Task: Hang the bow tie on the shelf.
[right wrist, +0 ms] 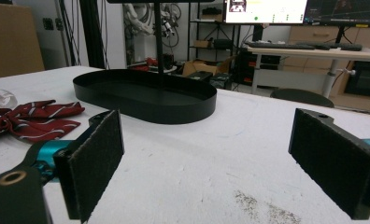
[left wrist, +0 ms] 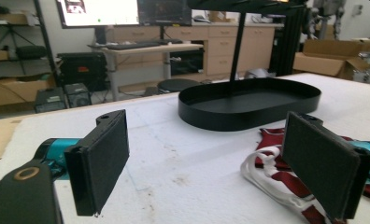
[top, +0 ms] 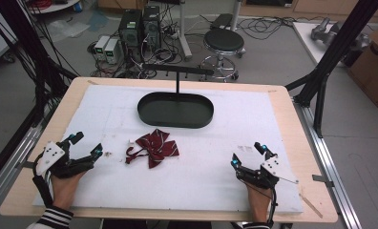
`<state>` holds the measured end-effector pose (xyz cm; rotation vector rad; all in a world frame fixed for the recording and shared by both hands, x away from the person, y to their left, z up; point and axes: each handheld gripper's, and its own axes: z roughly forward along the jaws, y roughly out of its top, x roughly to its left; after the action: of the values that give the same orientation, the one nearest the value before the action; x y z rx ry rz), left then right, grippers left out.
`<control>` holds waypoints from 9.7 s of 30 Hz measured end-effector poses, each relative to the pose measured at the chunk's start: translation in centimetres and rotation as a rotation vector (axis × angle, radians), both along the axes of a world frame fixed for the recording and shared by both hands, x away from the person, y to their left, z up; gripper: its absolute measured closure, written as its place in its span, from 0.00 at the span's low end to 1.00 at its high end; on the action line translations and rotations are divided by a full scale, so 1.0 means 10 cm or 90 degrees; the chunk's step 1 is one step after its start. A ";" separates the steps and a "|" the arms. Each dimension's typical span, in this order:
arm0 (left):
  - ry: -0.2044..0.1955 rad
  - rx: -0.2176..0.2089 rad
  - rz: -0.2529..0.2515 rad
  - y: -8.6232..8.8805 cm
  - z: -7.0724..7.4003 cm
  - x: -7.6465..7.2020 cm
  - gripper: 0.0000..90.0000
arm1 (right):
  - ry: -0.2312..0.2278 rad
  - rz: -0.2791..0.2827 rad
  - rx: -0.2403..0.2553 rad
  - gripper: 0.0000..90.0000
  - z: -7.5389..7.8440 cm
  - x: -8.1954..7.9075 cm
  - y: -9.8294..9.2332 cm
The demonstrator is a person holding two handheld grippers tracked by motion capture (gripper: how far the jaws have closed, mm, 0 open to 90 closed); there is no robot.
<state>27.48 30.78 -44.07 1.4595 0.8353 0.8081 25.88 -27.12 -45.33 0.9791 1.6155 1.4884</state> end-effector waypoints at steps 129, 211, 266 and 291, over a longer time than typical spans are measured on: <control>0.208 0.228 -0.198 -1.13 1.37 1.11 0.89 | -0.002 0.000 -0.002 0.10 0.00 0.00 0.00; 0.105 0.200 -0.150 -1.34 2.27 2.24 0.89 | 0.004 0.002 0.009 0.10 0.00 0.00 0.00; 0.210 0.171 -0.016 -1.02 1.55 2.39 0.63 | 0.001 0.007 0.003 0.10 0.00 0.00 0.00; 0.092 0.044 -0.156 -0.37 0.96 1.56 0.15 | -0.003 0.002 -0.001 0.10 0.00 0.00 0.00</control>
<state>43.10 27.10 -34.45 1.6598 0.7232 0.5567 25.88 -27.11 -45.34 0.9719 1.6151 1.4892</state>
